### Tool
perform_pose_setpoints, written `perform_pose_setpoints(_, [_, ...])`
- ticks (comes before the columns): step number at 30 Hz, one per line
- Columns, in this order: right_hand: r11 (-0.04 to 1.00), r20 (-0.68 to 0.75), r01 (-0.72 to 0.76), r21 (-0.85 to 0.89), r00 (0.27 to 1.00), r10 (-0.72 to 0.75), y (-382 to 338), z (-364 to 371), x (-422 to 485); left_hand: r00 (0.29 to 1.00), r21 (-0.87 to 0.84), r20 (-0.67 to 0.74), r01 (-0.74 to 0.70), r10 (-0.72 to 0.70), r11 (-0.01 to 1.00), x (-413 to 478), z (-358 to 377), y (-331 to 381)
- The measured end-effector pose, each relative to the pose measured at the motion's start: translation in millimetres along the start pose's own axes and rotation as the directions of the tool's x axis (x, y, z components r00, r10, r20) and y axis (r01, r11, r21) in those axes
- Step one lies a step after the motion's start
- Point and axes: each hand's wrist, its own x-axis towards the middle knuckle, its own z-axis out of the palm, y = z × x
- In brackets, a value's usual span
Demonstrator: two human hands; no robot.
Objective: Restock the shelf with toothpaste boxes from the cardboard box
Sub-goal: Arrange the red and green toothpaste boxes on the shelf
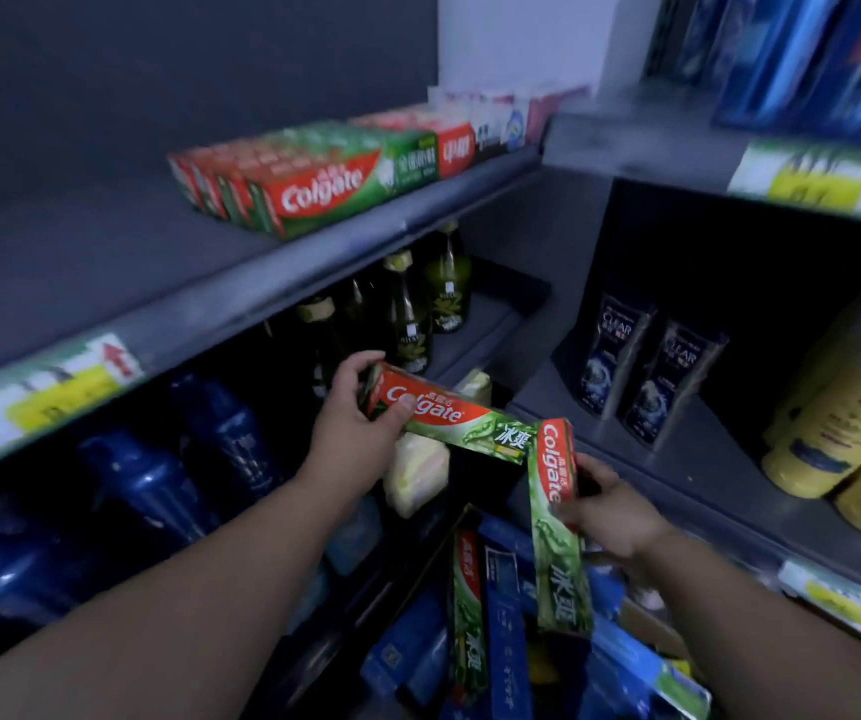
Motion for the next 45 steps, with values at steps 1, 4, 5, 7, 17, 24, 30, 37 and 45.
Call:
perform_pose_setpoints(1, [0.999,0.014,0.023,0.031,1.000,-0.024,-13.5,-5.1,-5.3,0.999,0.005,-0.013,-0.042,0.042,0.999,-0.3,-4.8,15.4])
perform_pose_setpoints(4, [0.992,0.035,0.109,0.067,0.993,-0.112,-55.8,-19.0,-17.2,0.989,0.023,-0.035,-0.146,0.147,0.989,-2.8,-22.0,62.5])
perform_pose_setpoints(5, [0.987,0.036,0.147,0.068,0.988,-0.150,-72.4,-22.7,-22.5,0.984,0.029,-0.038,-0.174,0.175,0.984,-3.9,-28.0,78.4])
perform_pose_setpoints(7, [0.971,0.036,0.227,0.072,0.973,-0.230,-107.0,-28.2,-33.7,0.969,0.024,-0.044,-0.242,0.243,0.970,-6.2,-40.5,110.1])
perform_pose_setpoints(17, [0.857,0.096,0.514,0.030,0.852,-0.514,-258.4,7.1,-100.1,0.869,0.109,-0.237,-0.421,0.435,0.901,-13.2,-176.2,220.6])
perform_pose_setpoints(24, [0.701,0.233,0.682,-0.209,0.731,-0.642,-334.4,83.3,-143.7,0.814,0.156,-0.436,-0.353,0.385,0.923,-17.2,-297.4,225.3])
perform_pose_setpoints(30, [0.479,0.435,0.783,-0.396,0.620,-0.653,-372.3,155.2,-162.6,0.844,0.075,-0.482,-0.227,0.235,0.971,-20.0,-357.6,199.0])
perform_pose_setpoints(37, [0.248,0.629,0.817,-0.521,0.563,-0.536,-393.3,234.3,-163.7,0.878,0.051,-0.475,-0.033,0.053,0.998,-17.0,-385.8,174.0])
perform_pose_setpoints(45, [0.044,0.688,0.850,-0.525,0.454,-0.566,-394.1,275.7,-148.1,0.845,0.450,-0.534,0.280,0.005,0.848,-14.2,-397.1,171.4])
